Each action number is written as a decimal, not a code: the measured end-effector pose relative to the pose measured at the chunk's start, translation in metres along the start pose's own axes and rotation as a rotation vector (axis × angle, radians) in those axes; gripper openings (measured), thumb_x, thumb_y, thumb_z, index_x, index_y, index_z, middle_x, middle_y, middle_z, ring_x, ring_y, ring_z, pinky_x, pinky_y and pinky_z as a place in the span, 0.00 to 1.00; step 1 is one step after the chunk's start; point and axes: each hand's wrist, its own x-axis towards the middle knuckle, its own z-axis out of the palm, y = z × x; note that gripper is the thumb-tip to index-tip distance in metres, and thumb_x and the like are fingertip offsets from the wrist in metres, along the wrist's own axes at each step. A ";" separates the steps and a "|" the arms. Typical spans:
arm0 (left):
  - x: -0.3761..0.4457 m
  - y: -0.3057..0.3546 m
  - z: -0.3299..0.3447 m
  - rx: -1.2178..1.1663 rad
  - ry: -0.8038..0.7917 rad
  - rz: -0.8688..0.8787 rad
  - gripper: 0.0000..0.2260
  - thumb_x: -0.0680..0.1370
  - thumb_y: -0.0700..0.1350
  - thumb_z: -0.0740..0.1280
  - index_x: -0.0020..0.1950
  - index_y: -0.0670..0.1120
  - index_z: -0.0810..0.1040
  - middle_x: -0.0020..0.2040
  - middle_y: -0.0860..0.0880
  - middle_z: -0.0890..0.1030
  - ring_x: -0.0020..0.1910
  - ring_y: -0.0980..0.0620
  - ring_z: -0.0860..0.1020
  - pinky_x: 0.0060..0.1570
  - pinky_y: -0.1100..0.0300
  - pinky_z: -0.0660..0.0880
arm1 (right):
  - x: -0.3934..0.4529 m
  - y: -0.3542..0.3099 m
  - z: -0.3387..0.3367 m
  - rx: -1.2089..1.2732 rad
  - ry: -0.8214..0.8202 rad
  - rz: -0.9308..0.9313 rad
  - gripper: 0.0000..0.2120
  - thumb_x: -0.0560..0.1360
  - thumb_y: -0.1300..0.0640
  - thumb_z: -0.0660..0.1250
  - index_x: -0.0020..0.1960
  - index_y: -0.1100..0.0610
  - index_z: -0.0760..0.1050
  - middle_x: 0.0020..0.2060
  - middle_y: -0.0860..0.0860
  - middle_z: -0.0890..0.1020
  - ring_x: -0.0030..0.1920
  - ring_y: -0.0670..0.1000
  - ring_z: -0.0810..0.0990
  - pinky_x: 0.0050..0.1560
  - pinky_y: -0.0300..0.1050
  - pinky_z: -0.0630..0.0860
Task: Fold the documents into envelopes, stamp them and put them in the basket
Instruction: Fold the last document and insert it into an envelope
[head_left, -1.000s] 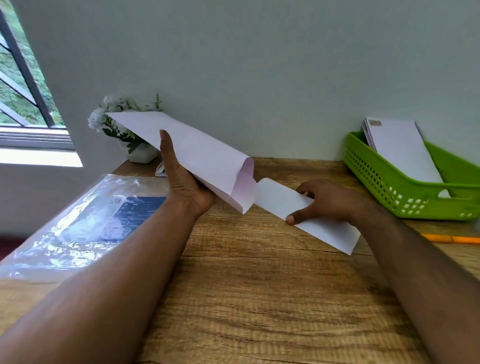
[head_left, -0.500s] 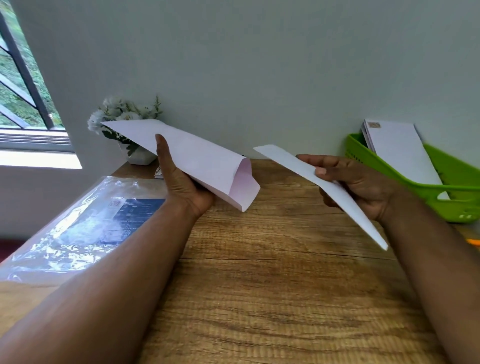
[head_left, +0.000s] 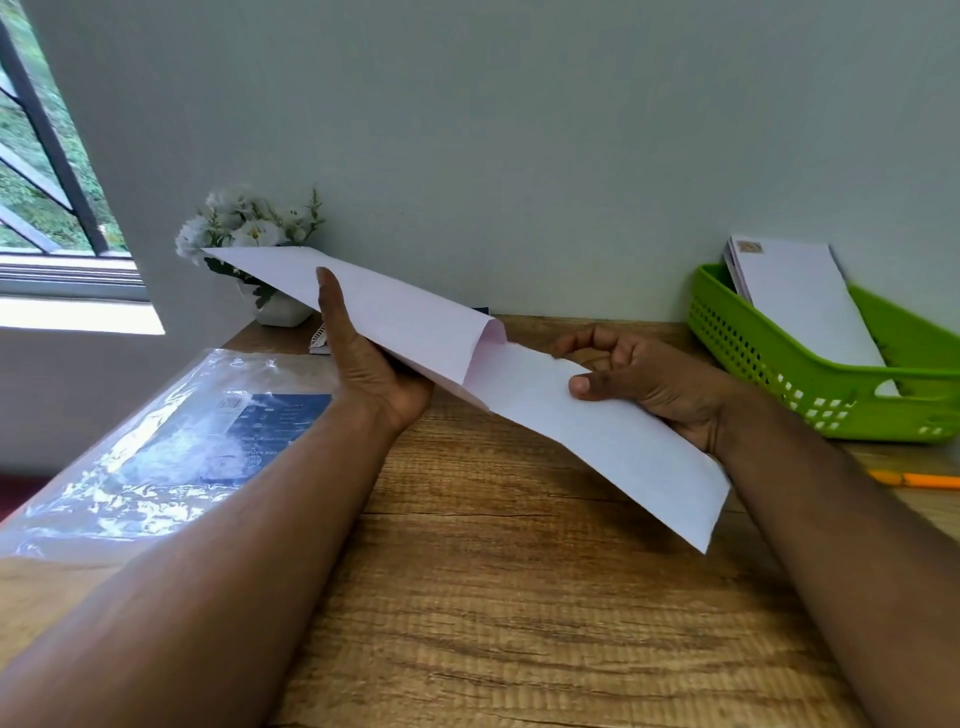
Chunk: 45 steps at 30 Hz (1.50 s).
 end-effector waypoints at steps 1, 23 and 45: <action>0.000 0.000 -0.001 0.002 -0.001 0.000 0.27 0.73 0.70 0.60 0.54 0.48 0.75 0.42 0.45 0.81 0.44 0.44 0.81 0.54 0.41 0.76 | 0.000 -0.001 0.002 -0.003 0.001 -0.014 0.20 0.67 0.67 0.72 0.57 0.57 0.74 0.50 0.59 0.83 0.41 0.56 0.84 0.37 0.48 0.81; -0.006 -0.003 0.006 0.013 -0.034 -0.018 0.28 0.74 0.71 0.57 0.52 0.47 0.76 0.41 0.44 0.81 0.41 0.44 0.82 0.49 0.45 0.79 | -0.008 0.000 -0.017 -0.432 0.005 0.208 0.14 0.68 0.64 0.74 0.46 0.55 0.70 0.35 0.54 0.80 0.37 0.51 0.77 0.34 0.45 0.69; -0.004 -0.009 0.004 -0.032 -0.086 -0.057 0.30 0.72 0.72 0.59 0.55 0.47 0.76 0.47 0.43 0.80 0.48 0.42 0.80 0.60 0.39 0.72 | 0.011 0.017 0.004 -0.233 0.073 -0.214 0.48 0.61 0.64 0.79 0.73 0.41 0.61 0.64 0.48 0.77 0.58 0.55 0.80 0.60 0.61 0.76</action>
